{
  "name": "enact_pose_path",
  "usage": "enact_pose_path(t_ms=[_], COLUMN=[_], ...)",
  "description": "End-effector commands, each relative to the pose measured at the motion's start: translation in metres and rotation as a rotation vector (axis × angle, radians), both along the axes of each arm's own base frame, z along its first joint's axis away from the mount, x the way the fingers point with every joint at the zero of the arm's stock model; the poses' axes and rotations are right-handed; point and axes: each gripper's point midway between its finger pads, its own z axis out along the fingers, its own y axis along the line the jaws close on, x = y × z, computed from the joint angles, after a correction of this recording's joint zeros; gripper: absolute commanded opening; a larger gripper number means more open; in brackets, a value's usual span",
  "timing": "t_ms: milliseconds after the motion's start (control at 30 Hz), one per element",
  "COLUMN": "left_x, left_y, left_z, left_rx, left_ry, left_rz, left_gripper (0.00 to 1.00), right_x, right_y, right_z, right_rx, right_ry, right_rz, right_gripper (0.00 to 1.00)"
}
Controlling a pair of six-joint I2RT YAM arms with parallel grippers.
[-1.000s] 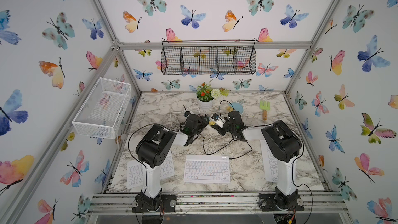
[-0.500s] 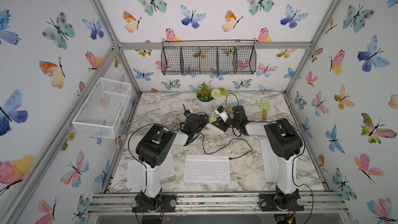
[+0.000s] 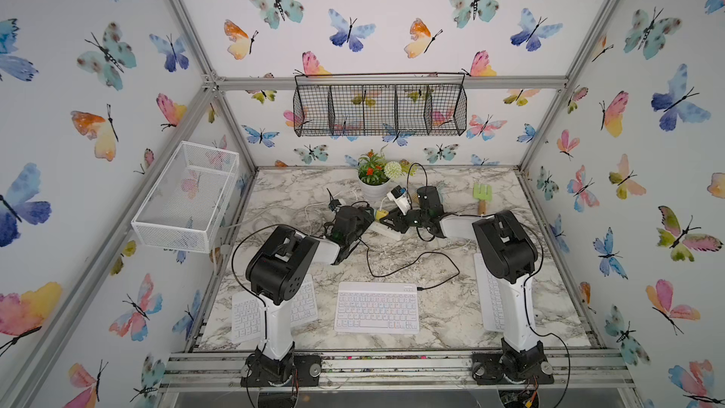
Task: Unplug the wireless keyboard
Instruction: Remove the plug from the socket.
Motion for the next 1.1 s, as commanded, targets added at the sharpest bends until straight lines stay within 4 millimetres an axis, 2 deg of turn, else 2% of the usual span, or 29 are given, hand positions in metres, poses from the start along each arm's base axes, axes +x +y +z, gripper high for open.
enact_pose_path(t_ms=[0,133,233,367,467,600,800,967,1067], left_x=[-0.057,-0.056,-0.056,-0.056,-0.055,-0.056,-0.058,-0.057,-0.056], left_y=[0.039,0.038,0.038,0.037,0.038,0.038,0.043,0.044,0.042], left_z=[-0.114,-0.114,-0.115,-0.114,-0.114,-0.114,-0.114,-0.114,-0.11], left_rx=[0.222,0.231,0.232,0.233,0.237,0.239,0.243,0.23,0.209], left_ry=[0.354,0.356,0.36,0.362,0.365,0.362,0.361,0.364,0.354], left_rz=[0.006,0.001,0.0,-0.005,-0.005,-0.003,0.008,0.008,0.003], left_gripper=[0.55,0.55,0.55,0.55,0.55,0.55,0.55,0.55,0.56], right_x=[-0.002,-0.012,-0.021,-0.026,-0.025,-0.027,-0.022,-0.019,-0.016], right_y=[0.013,0.012,0.019,0.023,0.025,0.029,0.022,0.017,0.006], right_z=[0.079,0.078,0.073,0.075,0.079,0.087,0.101,0.102,0.1], right_rx=[0.115,-0.002,-0.091,-0.138,-0.101,0.018,0.201,0.196,0.179], right_ry=[-0.291,-0.521,-0.678,-0.789,-0.72,-0.524,-0.27,-0.272,-0.247], right_rz=[0.042,-0.01,-0.015,-0.056,-0.063,0.007,0.072,0.055,0.034], right_gripper=[0.21,0.2,0.2,0.2,0.2,0.2,0.21,0.21,0.21])
